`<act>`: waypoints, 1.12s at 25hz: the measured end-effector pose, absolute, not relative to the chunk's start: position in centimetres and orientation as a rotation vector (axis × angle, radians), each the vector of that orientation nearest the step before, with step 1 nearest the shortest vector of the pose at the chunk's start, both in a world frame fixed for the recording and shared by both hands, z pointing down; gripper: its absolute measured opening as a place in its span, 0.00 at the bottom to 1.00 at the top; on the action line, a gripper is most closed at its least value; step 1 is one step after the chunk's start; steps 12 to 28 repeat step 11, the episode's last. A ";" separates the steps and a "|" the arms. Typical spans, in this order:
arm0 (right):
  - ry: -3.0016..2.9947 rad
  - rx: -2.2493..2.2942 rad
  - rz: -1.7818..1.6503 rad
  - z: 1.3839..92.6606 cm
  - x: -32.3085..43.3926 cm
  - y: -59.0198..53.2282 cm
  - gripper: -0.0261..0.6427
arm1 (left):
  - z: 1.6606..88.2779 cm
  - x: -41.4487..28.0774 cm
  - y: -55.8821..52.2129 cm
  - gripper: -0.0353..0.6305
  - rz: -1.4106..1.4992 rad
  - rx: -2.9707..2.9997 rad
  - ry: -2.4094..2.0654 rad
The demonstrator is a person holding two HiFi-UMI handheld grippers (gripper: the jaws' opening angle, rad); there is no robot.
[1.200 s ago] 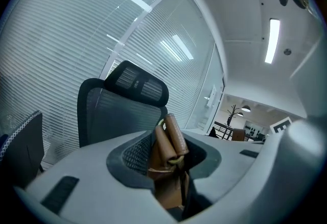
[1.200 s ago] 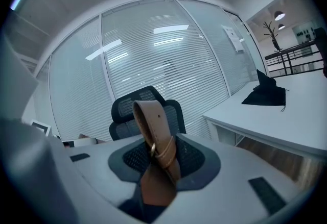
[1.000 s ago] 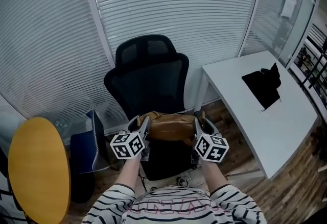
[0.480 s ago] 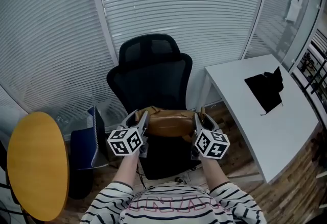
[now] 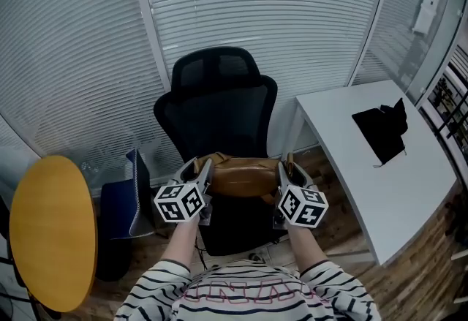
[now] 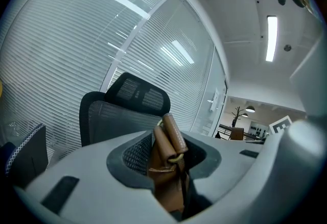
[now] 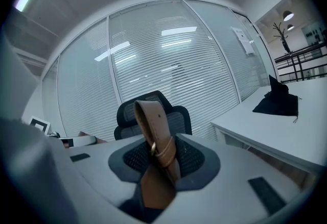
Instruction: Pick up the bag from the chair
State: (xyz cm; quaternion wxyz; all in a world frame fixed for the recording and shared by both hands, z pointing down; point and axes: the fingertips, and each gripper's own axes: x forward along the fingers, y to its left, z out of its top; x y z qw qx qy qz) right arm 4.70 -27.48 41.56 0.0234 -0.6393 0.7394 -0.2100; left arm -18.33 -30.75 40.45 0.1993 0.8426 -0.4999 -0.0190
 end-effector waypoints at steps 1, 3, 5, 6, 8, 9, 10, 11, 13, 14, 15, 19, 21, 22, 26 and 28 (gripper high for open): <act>2.291 -1.979 -0.652 41.6 4.7 -27.5 0.25 | 40.5 -18.3 -30.7 0.29 -0.051 2.354 -1.399; 2.294 -1.978 -0.657 41.8 4.9 -27.4 0.25 | 40.7 -18.2 -30.6 0.29 -0.045 2.352 -1.402; 2.298 -1.978 -0.661 42.0 5.0 -27.5 0.25 | 40.9 -18.0 -30.6 0.29 -0.039 2.351 -1.403; 2.300 -1.978 -0.662 42.0 5.0 -27.5 0.25 | 41.0 -18.0 -30.6 0.29 -0.035 2.349 -1.402; 2.303 -1.979 -0.666 42.2 5.2 -27.6 0.25 | 41.2 -17.8 -30.7 0.29 -0.029 2.346 -1.400; 2.305 -1.980 -0.668 42.3 5.2 -27.6 0.25 | 41.4 -17.8 -30.7 0.29 -0.026 2.344 -1.399; 2.306 -1.982 -0.669 42.4 5.3 -27.6 0.25 | 41.5 -17.7 -30.7 0.29 -0.023 2.342 -1.399; 2.308 -1.983 -0.671 42.5 5.4 -27.7 0.25 | 41.6 -17.7 -30.7 0.29 -0.020 2.340 -1.398; 2.308 -1.983 -0.671 42.5 5.4 -27.7 0.25 | 41.6 -17.7 -30.7 0.29 -0.020 2.340 -1.398; 2.308 -1.983 -0.671 42.5 5.4 -27.7 0.25 | 41.6 -17.7 -30.7 0.29 -0.020 2.340 -1.398; 2.308 -1.983 -0.671 42.5 5.4 -27.7 0.25 | 41.6 -17.7 -30.7 0.29 -0.020 2.340 -1.398; 2.308 -1.983 -0.671 42.5 5.4 -27.7 0.25 | 41.6 -17.7 -30.7 0.29 -0.020 2.340 -1.398; 2.308 -1.983 -0.671 42.5 5.4 -27.7 0.25 | 41.6 -17.7 -30.7 0.29 -0.020 2.340 -1.398; 2.308 -1.983 -0.671 42.5 5.4 -27.7 0.25 | 41.6 -17.7 -30.7 0.29 -0.020 2.340 -1.398; 2.308 -1.983 -0.671 42.5 5.4 -27.7 0.25 | 41.6 -17.7 -30.7 0.29 -0.020 2.340 -1.398; 2.308 -1.983 -0.671 42.5 5.4 -27.7 0.25 | 41.6 -17.7 -30.7 0.29 -0.020 2.340 -1.398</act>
